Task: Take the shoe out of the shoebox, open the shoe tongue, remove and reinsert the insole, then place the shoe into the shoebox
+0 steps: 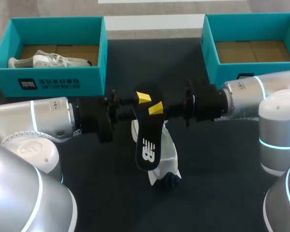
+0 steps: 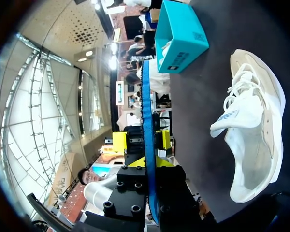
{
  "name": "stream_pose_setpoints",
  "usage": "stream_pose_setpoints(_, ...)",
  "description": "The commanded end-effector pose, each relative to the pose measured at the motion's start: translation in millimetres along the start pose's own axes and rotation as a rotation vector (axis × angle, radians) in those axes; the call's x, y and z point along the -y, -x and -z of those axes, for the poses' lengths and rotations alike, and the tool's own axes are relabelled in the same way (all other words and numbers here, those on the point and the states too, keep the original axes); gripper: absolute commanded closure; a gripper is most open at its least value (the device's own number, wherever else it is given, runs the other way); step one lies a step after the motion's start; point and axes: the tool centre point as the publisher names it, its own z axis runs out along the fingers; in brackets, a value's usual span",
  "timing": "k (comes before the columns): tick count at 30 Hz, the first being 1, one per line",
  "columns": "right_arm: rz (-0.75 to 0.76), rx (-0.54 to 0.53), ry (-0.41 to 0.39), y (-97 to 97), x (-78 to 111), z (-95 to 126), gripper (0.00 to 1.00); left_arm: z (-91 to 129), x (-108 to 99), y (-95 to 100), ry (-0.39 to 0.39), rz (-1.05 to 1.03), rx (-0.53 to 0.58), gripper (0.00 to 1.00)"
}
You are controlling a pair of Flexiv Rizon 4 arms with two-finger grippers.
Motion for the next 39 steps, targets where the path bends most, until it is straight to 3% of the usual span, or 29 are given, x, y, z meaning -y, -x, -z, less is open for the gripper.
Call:
stream_pose_setpoints(1, 0.001, -0.005, 0.005, 2.0, -0.2, -5, 1.0, -5, 0, -2.5, 0.007, 0.002, -0.003, 0.63)
stream_pose_setpoints(9, 0.005, -0.009, 0.008, 1.9, -0.6, -5, 1.0, -6, 1, -3.8, 0.007, 0.012, -0.006, 0.76)
stream_pose_setpoints(15, 0.01, -0.011, 0.009, 1.2, -2.1, -6, 1.0, -6, 3, -5.8, 0.006, 0.025, -0.005, 1.0)
stream_pose_setpoints(22, 0.009, -0.014, 0.017, 1.5, 0.2, -7, 1.0, -7, 2, -7.3, 0.004, 0.046, -0.008, 1.0)
stream_pose_setpoints(23, 0.008, -0.013, 0.027, 1.7, 1.6, -6, 0.78, -7, 2, -7.9, 0.005, 0.048, -0.009, 1.0)
stream_pose_setpoints(25, 0.005, -0.012, 0.035, 2.7, 3.9, -3, 0.0, -5, -1, -8.1, 0.007, 0.058, -0.011, 1.0)
stream_pose_setpoints(31, 0.002, 0.021, 0.079, 1.8, 14.3, 18, 0.0, 10, 0, -6.7, -0.002, 0.117, -0.022, 1.0)
stream_pose_setpoints(39, 0.078, 0.097, 0.151, 2.6, 24.7, 52, 0.0, 28, 17, 0.6, -0.053, 0.244, 0.006, 1.0)
